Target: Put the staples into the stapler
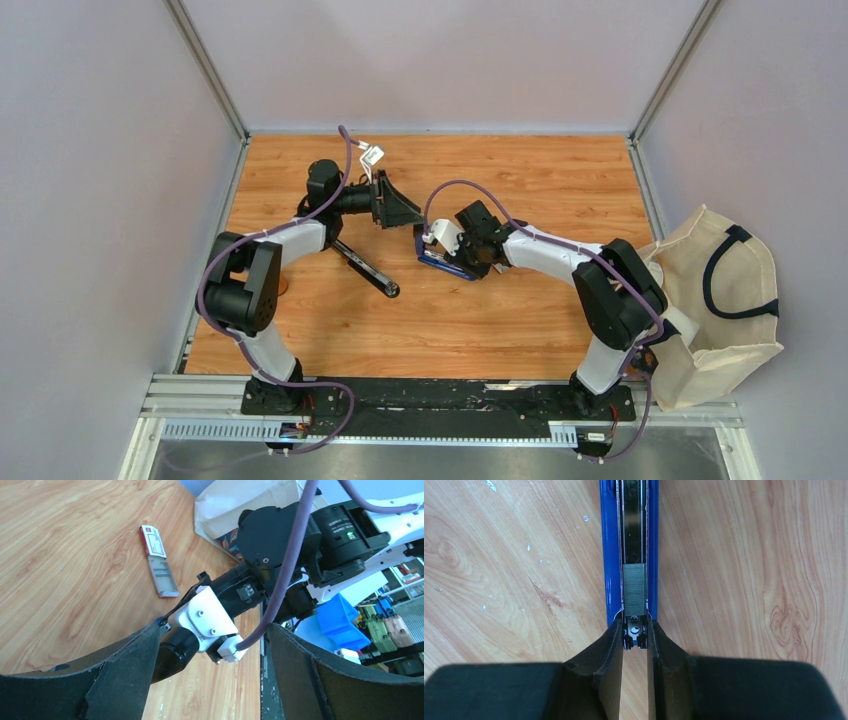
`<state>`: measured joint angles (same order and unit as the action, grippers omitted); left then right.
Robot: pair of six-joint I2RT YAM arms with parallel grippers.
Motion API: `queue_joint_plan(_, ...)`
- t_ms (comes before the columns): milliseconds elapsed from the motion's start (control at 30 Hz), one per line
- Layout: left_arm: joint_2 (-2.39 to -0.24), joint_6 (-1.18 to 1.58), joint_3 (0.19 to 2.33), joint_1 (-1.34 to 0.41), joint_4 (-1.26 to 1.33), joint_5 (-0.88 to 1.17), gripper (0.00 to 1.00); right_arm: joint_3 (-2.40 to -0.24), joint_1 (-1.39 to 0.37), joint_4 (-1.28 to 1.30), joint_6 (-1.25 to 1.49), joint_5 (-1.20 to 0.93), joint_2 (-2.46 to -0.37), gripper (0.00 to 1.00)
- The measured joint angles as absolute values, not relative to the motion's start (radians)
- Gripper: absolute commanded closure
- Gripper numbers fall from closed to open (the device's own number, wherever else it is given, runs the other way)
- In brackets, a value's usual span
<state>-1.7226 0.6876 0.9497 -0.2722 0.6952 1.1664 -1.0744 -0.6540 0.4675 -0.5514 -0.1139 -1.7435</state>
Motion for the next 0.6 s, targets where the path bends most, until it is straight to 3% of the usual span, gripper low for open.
queue_joint_plan(600,-1.861,1.061,0.947,-0.209,1.154,1.231,0.12,-1.016,-0.603,0.427,-0.558,-0.244,-1.681,0.89)
